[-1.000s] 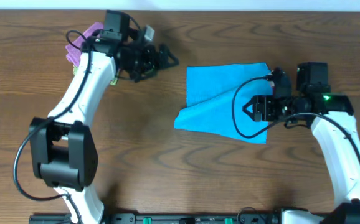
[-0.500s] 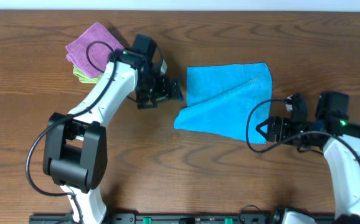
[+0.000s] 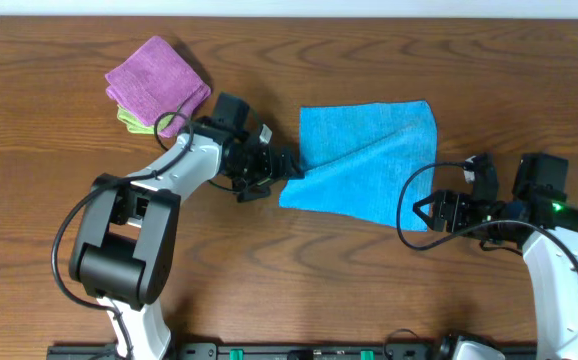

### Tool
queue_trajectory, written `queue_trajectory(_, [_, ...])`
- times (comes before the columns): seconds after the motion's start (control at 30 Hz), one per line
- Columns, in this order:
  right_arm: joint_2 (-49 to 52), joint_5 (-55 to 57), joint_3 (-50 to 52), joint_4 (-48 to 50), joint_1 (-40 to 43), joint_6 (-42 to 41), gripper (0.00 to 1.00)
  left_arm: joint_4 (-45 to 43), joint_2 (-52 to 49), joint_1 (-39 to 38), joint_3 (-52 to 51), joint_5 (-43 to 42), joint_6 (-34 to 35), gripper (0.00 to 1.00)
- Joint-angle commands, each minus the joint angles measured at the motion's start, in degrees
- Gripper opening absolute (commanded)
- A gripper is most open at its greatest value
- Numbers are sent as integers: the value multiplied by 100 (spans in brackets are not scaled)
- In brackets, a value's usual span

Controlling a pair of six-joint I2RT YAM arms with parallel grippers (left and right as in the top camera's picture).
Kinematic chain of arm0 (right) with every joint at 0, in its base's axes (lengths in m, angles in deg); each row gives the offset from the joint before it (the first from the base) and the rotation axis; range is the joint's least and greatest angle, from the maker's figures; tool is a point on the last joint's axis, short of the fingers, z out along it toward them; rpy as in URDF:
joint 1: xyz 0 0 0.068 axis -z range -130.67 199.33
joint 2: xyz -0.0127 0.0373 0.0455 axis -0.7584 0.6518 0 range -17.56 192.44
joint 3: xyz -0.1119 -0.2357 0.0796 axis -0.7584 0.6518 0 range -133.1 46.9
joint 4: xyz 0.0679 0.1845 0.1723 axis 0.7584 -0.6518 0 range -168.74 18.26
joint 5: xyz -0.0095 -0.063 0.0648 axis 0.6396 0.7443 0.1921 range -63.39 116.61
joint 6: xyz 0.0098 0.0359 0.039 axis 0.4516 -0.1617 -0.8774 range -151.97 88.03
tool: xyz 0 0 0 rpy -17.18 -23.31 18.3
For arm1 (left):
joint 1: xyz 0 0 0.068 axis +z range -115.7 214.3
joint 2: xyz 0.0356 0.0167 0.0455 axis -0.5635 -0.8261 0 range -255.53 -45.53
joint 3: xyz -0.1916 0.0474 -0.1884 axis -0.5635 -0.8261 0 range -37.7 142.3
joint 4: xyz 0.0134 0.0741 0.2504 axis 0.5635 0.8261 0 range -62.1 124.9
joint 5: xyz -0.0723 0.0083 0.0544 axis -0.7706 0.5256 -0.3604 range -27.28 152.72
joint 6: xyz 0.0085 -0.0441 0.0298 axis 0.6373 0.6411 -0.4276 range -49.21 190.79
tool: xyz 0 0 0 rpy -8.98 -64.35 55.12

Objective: Fold the cloth
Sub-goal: 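Grasp the cloth's left and right near edges with both grippers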

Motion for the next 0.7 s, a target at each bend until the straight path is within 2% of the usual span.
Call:
queue_trajectory(0.0, [-72, -129, 42, -33, 50, 98, 76, -380, -68, -24, -313, -313, 487, 95])
queue_trajectory(0.17, [-72, -129, 42, -92, 50, 85, 77, -1178, -68, -98, -726, -417, 901, 100])
queue_trajectory(0.2, [-72, -129, 42, -98, 50, 81, 77, -1272, -68, -125, -767, -417, 953, 93])
queue_trajectory(0.37, [-72, -129, 42, -129, 50, 79, 77, -1869, -70, -334, -957, -400, 1231, 84])
queue_trajectory(0.5, [-72, -129, 42, -173, 50, 76, 78, -1965, -70, -474, -964, -341, 1228, 62])
queue_trajectory(0.57, [-72, -127, 42, -210, 50, 76, 78, -1965, -68, -503, -964, -330, 1226, 40])
queue_trajectory(0.6, [-72, -127, 42, -227, 50, 79, 78, -1965, -70, -505, -964, -337, 1226, 20])
queue_trajectory(0.67, [-70, -105, 42, -223, 50, 79, 78, -1967, -70, -505, -964, -352, 1220, 6])
